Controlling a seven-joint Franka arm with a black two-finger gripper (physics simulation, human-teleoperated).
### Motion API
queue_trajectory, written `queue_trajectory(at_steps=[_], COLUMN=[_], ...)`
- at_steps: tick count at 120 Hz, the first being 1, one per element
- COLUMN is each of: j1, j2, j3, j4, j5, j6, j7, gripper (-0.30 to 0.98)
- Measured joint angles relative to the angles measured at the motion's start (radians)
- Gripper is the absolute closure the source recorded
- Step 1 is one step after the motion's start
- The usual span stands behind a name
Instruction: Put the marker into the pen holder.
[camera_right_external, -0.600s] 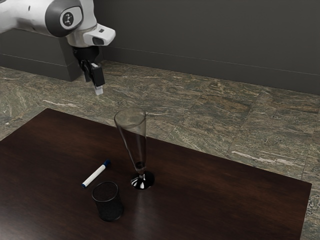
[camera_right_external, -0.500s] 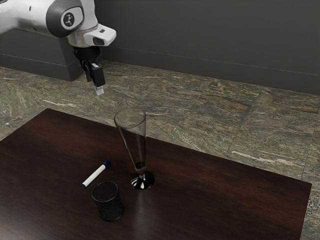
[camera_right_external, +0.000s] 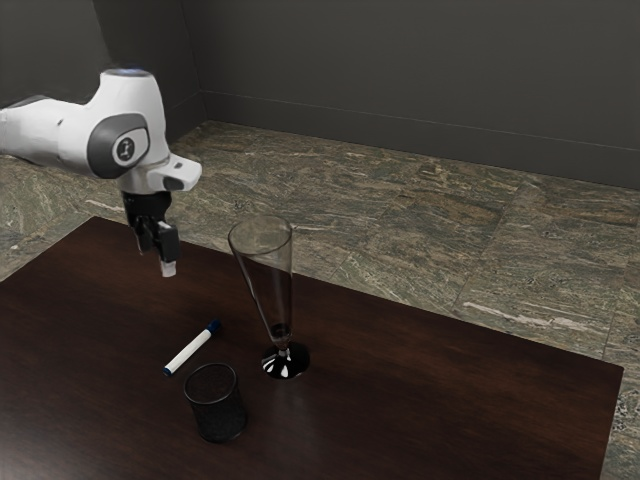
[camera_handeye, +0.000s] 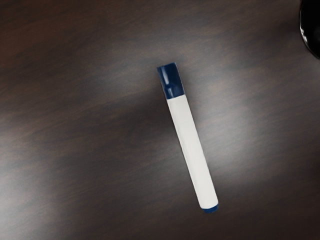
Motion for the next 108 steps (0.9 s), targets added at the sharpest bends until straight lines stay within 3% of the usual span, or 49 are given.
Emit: queue_trajectory(at_steps=[31,52,68,108], j1=[0.001,0.003,0.005,-0.013], j2=[0.038,0.072,0.116,0.184], j3=[0.001,0.002,0.002,0.001], j4=[-0.131,-0.191,-0.198,-0.200], j5=[-0.047,-0.063,-0.066,-0.057], j6=[0.259,0.372,0.420,0.472], j7=[-0.130,-0.194,-0.230,-0.293], gripper=[0.01,0.25,0.37,0.48])
